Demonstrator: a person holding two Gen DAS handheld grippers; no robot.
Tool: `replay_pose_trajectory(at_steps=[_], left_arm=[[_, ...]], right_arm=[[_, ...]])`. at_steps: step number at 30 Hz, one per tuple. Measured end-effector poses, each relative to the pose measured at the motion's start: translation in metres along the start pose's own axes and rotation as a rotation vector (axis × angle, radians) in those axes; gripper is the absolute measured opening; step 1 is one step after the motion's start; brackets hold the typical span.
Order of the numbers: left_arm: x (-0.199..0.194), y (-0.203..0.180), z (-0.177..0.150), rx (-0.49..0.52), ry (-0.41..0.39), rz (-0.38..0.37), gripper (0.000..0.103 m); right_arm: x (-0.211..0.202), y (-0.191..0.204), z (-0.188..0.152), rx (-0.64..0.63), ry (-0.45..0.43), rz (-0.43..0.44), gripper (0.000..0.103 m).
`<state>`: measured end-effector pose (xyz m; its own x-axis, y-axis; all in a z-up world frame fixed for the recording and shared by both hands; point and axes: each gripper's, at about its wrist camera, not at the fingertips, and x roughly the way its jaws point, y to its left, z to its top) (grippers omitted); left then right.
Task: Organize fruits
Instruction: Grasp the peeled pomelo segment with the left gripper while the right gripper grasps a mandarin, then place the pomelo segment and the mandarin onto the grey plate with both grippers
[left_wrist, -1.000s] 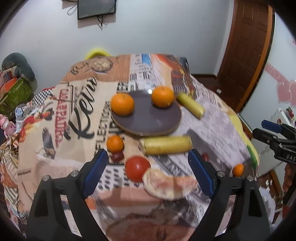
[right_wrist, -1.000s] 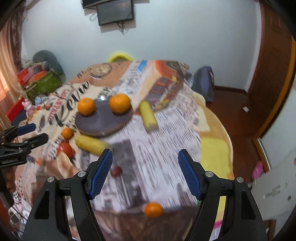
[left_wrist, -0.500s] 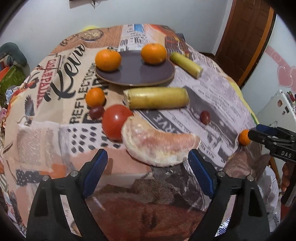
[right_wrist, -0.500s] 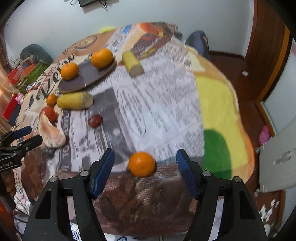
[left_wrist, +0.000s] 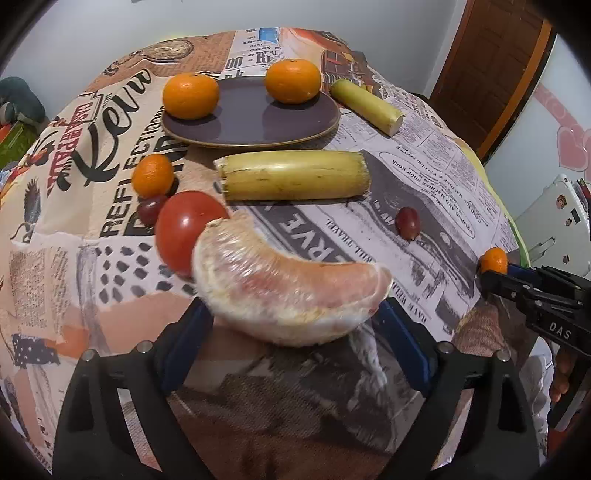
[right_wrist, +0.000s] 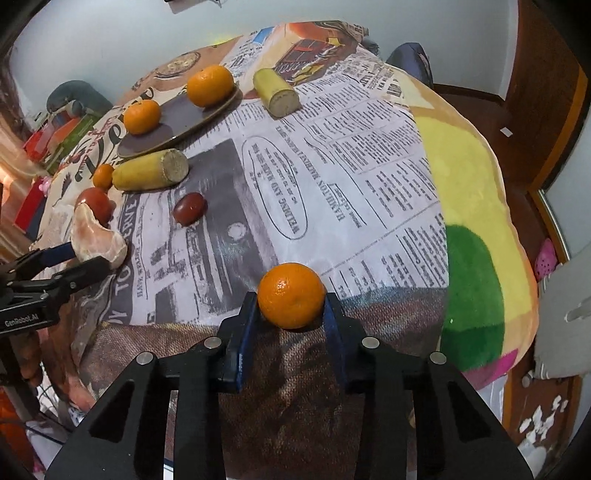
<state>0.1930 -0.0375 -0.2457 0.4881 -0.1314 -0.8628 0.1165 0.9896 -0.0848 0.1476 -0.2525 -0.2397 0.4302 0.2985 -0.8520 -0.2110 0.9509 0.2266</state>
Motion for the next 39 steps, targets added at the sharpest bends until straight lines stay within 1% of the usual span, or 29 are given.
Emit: replay_pose_trajectory(at_steps=[3,7,10,17,22,27,32,39], left_arm=[[0.006,-0.005,0.004,0.011,-0.001,0.017,0.098],[0.012,-0.006,0.007,0.01,0.0,0.023,0.098],[0.011,-0.004,0.007,0.003,-0.022,0.012,0.098],[0.002,0.009,0.007,-0.058,-0.051,-0.024,0.095],[-0.018,0.019,0.013,-0.077,-0.102,-0.027,0.095],[-0.039,0.026,0.025,-0.081,-0.163,-0.012,0.095],[-0.057,0.035,0.042,-0.089,-0.223,0.001,0.095],[-0.068,0.048,0.067,-0.102,-0.28,0.02,0.095]], right_arm=[[0.003,0.003,0.004,-0.006,-0.003,0.011,0.032],[0.003,0.006,0.01,-0.019,-0.013,0.016,0.032],[0.001,0.009,0.015,-0.024,-0.024,0.02,0.032],[-0.006,0.018,0.028,-0.049,-0.061,0.026,0.032],[-0.011,0.028,0.04,-0.075,-0.092,0.026,0.032],[-0.016,0.039,0.052,-0.102,-0.126,0.026,0.032],[-0.021,0.052,0.067,-0.129,-0.161,0.028,0.032],[-0.024,0.068,0.092,-0.166,-0.214,0.036,0.032]])
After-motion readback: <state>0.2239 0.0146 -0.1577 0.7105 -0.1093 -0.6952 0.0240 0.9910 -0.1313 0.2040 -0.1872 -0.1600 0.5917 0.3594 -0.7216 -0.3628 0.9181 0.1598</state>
